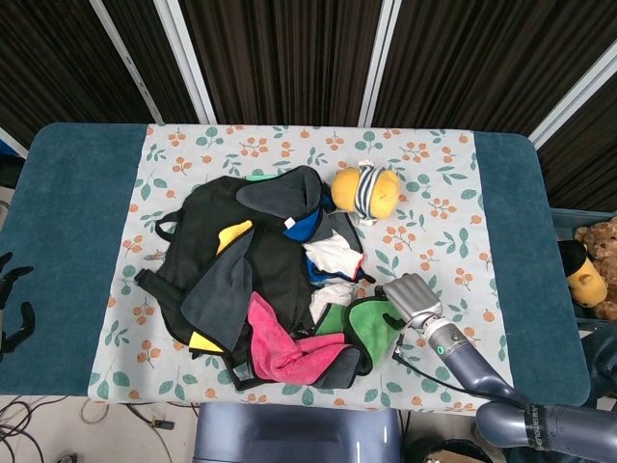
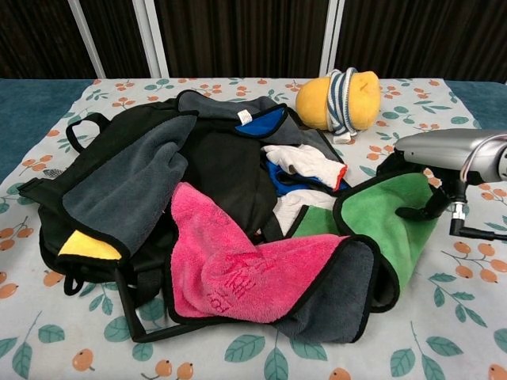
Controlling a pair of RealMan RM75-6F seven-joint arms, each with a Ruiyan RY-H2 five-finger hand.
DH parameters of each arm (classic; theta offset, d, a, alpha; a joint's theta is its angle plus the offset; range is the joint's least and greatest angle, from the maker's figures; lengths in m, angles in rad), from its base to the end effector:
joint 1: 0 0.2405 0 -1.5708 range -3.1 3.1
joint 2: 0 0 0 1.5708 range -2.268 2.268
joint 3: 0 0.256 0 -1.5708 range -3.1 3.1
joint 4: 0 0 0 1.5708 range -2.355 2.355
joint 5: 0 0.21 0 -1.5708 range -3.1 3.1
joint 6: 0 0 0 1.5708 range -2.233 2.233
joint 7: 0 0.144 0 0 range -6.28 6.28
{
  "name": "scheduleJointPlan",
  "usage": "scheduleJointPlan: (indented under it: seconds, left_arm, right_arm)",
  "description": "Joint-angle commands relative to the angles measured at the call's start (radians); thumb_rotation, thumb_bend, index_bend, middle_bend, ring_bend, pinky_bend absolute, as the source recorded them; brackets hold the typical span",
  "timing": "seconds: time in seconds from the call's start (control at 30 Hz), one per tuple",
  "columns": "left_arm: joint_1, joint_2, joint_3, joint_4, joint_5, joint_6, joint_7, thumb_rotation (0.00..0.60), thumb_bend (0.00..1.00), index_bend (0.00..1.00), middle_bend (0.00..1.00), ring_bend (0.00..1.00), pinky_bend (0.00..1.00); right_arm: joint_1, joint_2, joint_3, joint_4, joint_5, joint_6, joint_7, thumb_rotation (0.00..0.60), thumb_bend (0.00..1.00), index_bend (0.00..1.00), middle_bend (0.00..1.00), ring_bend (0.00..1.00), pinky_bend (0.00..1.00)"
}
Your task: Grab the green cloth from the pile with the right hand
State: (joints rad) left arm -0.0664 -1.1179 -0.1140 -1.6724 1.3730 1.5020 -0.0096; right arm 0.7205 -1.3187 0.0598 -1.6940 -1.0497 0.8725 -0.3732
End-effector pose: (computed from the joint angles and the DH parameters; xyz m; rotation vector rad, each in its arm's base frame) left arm -0.3131 0.1863 0.1715 -1.2018 -0.9610 -0.9364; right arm -0.1802 -0.3097 0.0174 1.9950 -1.0224 0.7076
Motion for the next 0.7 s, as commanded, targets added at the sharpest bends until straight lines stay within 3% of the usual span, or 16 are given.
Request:
scheduleJointPlan:
  seconds: [0.03, 0.37, 0.7]
  left_arm:
    - [0.0, 0.001, -0.001, -0.001, 0.0, 0.001, -0.001, 0.6, 0.59, 0.22, 0.06, 0.11, 0.0]
    - [0.001, 0.002, -0.002, -0.004, -0.002, 0.0, -0.009, 0.6, 0.59, 0.22, 0.06, 0.11, 0.0]
    - [0.001, 0.003, -0.001, -0.009, -0.001, 0.001, -0.006, 0.6, 0.59, 0.22, 0.06, 0.11, 0.0]
  right_arm:
    - [-0.007, 0.025, 0.018, -0.023, -0.026, 0.019, 0.034, 0.6, 0.54, 0.82, 0.72, 0.72, 0.4]
    - [-0.032, 0.197, 0.126, -0.13, -0.071, 0.09, 0.178, 0.6, 0.54, 0.83, 0.73, 0.72, 0.4]
    - [0.002, 0.329, 0.26, -0.149, -0.013, 0.122, 0.216, 0.6, 0.55, 0.85, 0.73, 0.72, 0.4]
